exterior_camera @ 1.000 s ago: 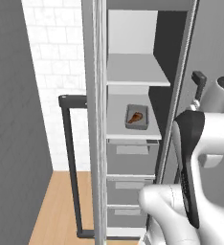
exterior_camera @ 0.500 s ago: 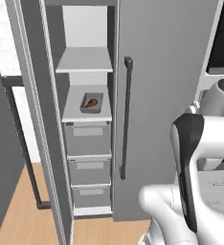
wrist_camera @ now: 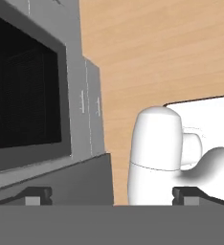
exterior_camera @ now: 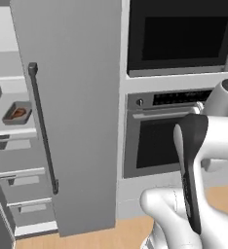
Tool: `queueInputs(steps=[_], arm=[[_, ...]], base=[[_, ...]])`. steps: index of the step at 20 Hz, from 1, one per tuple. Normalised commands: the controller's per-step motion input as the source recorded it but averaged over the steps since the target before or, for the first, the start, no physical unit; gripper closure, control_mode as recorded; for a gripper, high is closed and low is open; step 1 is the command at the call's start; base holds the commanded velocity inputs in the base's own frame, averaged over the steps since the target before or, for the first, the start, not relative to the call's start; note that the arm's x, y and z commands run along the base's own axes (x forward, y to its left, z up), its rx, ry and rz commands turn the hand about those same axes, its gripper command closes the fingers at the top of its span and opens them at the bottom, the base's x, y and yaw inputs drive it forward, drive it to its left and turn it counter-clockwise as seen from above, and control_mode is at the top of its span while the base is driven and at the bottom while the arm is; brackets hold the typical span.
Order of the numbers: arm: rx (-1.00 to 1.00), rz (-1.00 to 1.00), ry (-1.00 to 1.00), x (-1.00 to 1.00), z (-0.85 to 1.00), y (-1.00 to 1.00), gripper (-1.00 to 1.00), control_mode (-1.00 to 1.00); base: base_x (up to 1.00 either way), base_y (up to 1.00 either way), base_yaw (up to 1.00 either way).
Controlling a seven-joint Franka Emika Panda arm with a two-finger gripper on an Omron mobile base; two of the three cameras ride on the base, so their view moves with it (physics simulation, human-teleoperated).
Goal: Take the meat container that has the chicken drumstick and place it on the second highest rack of the freezer. Then take the vegetable container that has the carrot and sweet potato and place it on the highest rack of the freezer.
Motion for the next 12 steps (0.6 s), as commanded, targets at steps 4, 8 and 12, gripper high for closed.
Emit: queueInputs(steps=[4,8,12], arm=[[0.00,0.00,0.00,0.00,0.00,0.00,-1.00,1.00],[0.00,0.00,0.00,0.00,0.00,0.00,-1.00,1.00],[0.00,0.00,0.00,0.00,0.00,0.00,-1.00,1.00]], base=[[0.04,-1.00,-0.19],[0.36,-1.00,-0.08],[0.52,-1.00,-0.04]])
